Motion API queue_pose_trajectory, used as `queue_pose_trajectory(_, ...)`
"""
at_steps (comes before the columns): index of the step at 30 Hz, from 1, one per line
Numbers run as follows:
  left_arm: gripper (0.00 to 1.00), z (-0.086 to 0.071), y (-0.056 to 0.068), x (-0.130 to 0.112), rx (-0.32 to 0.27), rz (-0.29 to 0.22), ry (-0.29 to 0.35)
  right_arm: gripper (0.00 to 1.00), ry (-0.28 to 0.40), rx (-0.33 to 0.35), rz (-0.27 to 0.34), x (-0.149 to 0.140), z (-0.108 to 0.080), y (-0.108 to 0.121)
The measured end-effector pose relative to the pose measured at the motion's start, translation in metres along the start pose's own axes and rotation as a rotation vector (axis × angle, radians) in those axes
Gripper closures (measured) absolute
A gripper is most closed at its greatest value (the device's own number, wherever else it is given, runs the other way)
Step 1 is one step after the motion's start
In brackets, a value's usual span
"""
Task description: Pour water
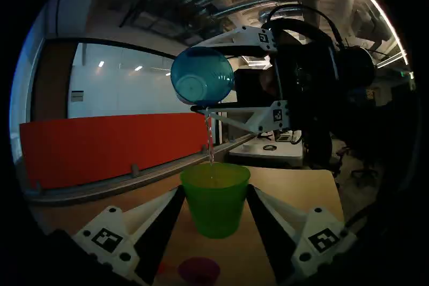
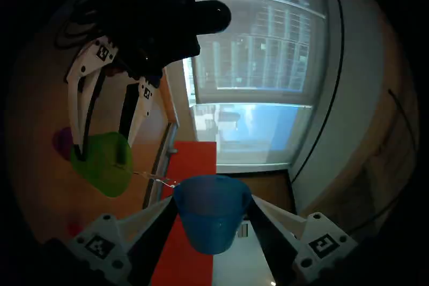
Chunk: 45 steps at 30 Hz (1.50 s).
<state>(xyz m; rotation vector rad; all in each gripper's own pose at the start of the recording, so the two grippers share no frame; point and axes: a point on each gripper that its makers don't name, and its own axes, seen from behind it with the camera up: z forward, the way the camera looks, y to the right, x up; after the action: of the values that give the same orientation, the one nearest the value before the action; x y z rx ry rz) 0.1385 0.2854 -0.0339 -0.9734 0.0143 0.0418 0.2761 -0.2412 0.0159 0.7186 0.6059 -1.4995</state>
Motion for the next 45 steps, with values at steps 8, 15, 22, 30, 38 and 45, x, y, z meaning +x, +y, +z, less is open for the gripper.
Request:
queue_pose_trajectory(8,0.17,-0.002,0.000,0.000,0.001,-0.001,0.004,0.11,0.003,0.008,-0.038,0.004,0.001,-0.001)
queue_pose_trajectory(15,0.17,-0.003,-0.001,0.003,0.002,-0.004,0.010,0.11,0.000,0.020,-0.068,0.005,0.002,-0.003)
queue_pose_trajectory(22,0.17,-0.004,-0.001,0.002,0.004,-0.003,0.008,0.10,0.000,0.023,-0.087,0.005,0.002,-0.004)
queue_pose_trajectory(30,0.17,-0.004,-0.001,0.002,0.005,-0.002,0.009,0.10,-0.001,0.022,-0.095,0.005,0.000,-0.004)
queue_pose_trajectory(38,0.17,-0.004,0.001,0.003,0.003,0.001,0.011,0.10,-0.002,0.024,-0.099,0.006,-0.002,-0.006)
queue_pose_trajectory(45,0.17,-0.004,-0.001,0.003,0.007,0.002,0.009,0.10,-0.005,0.020,-0.003,0.004,-0.005,-0.011)
